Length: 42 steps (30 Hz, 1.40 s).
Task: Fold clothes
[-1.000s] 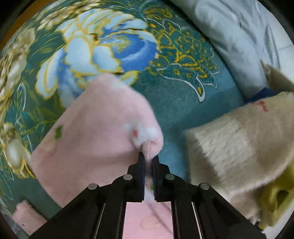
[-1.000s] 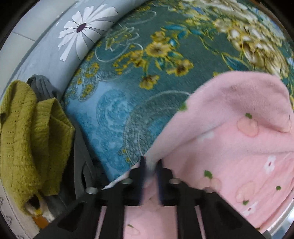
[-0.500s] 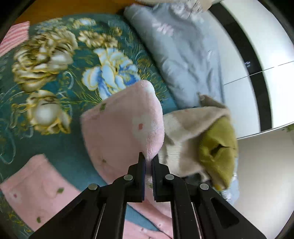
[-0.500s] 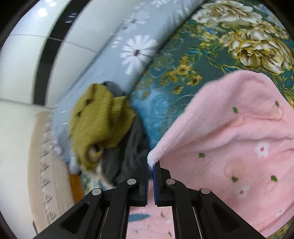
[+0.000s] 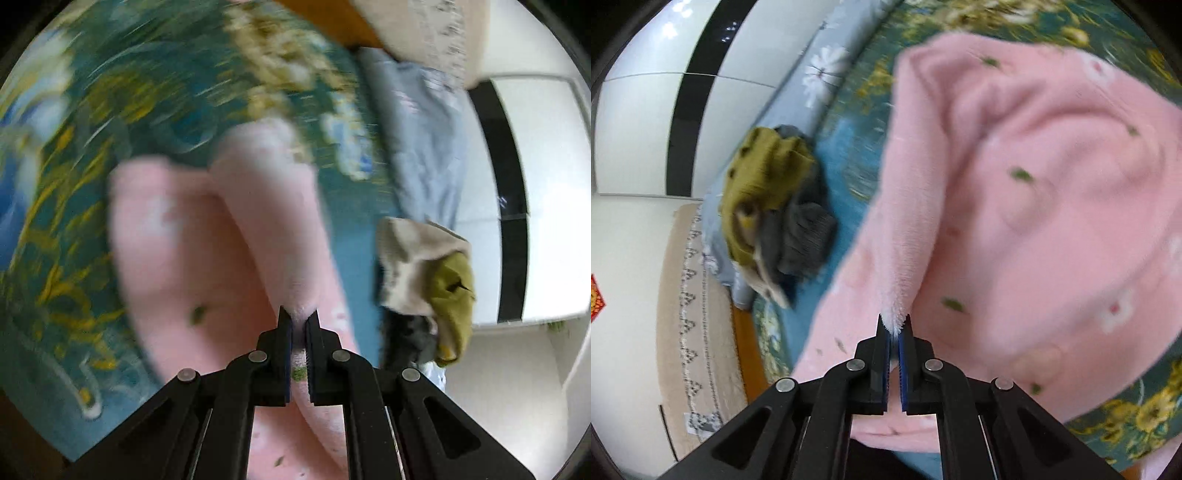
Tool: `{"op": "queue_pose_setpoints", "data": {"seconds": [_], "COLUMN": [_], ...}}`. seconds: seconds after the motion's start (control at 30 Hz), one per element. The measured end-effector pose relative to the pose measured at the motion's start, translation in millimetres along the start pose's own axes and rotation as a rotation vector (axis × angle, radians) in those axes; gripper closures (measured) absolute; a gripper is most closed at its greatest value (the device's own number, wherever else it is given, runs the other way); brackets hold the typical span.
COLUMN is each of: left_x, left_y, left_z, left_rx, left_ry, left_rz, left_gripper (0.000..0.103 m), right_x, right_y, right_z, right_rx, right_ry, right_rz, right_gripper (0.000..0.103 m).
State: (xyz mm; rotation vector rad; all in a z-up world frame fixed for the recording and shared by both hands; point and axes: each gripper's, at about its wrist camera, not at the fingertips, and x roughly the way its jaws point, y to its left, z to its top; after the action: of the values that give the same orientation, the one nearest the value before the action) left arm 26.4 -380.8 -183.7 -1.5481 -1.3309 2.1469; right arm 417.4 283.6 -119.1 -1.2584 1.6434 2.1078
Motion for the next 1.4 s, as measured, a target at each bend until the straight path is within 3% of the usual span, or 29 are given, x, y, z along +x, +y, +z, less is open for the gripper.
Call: {"op": "queue_pose_setpoints", "data": {"seconds": [0.23, 0.3, 0.37, 0.43, 0.53, 0.57, 0.6, 0.73, 0.77, 0.87, 1.03, 1.13, 1.2, 1.4], "left_x": [2.7, 4.5, 5.9, 4.8, 3.4, 3.2, 4.0, 6.3, 6.3, 5.9, 2.7, -1.6, -5.5, -6.5], "left_y": [9.9, 9.5, 13.3, 16.3, 19.2, 18.9, 18.5, 17.0, 16.8, 12.7, -1.2, -9.9, -13.9, -20.9], "left_z": [-14.7, -16.1, -15.7, -14.1, -11.6, -10.5, -9.5, -7.3, -6.9, -4.5, -0.5, 1.4, 2.0, -0.2], "left_rx": [-0.065, -0.08, -0.092, -0.105, -0.119, -0.111, -0.101, -0.072, -0.067, -0.048, -0.01, 0.01, 0.021, 0.047], "left_ry": [0.0, 0.005, 0.011, 0.016, 0.009, 0.005, 0.006, 0.002, -0.002, -0.003, 0.003, 0.003, -0.001, 0.014], "left_rz": [0.017, 0.015, 0.029, 0.04, 0.041, 0.055, 0.077, 0.14, 0.156, 0.201, 0.238, 0.242, 0.237, 0.23], "left_gripper": [0.096, 0.088, 0.068, 0.065, 0.064, 0.064, 0.064, 0.068, 0.079, 0.093, 0.096, 0.096, 0.097, 0.096], "right_x": [10.4, 11.3, 13.6, 16.0, 15.5, 14.0, 12.1, 2.2, 0.1, -1.4, 1.6, -1.2, 0.3, 13.6], "right_y": [-13.6, -12.2, -11.8, -11.6, -11.6, -12.5, -13.2, -16.2, -16.0, -7.8, 33.8, 59.3, 66.8, 98.3], "right_z": [-1.0, 0.7, 4.0, 7.4, 10.3, 12.1, 14.4, 24.7, 27.5, 37.3, 53.9, 80.0, 97.3, 140.1], "right_rx": [0.007, -0.006, -0.009, -0.011, -0.018, -0.016, -0.008, 0.025, 0.029, 0.019, -0.144, -0.226, -0.228, -0.274], "right_ry": [0.028, 0.039, 0.05, 0.061, 0.051, 0.042, 0.03, -0.023, -0.037, -0.062, -0.12, -0.18, -0.187, -0.175], "right_rz": [-0.029, -0.042, -0.051, -0.06, -0.081, -0.083, -0.082, -0.083, -0.087, -0.115, -0.282, -0.334, -0.368, -0.508], "right_gripper": [0.099, 0.095, 0.095, 0.095, 0.085, 0.076, 0.07, 0.07, 0.07, 0.07, 0.07, 0.07, 0.063, 0.063]}}
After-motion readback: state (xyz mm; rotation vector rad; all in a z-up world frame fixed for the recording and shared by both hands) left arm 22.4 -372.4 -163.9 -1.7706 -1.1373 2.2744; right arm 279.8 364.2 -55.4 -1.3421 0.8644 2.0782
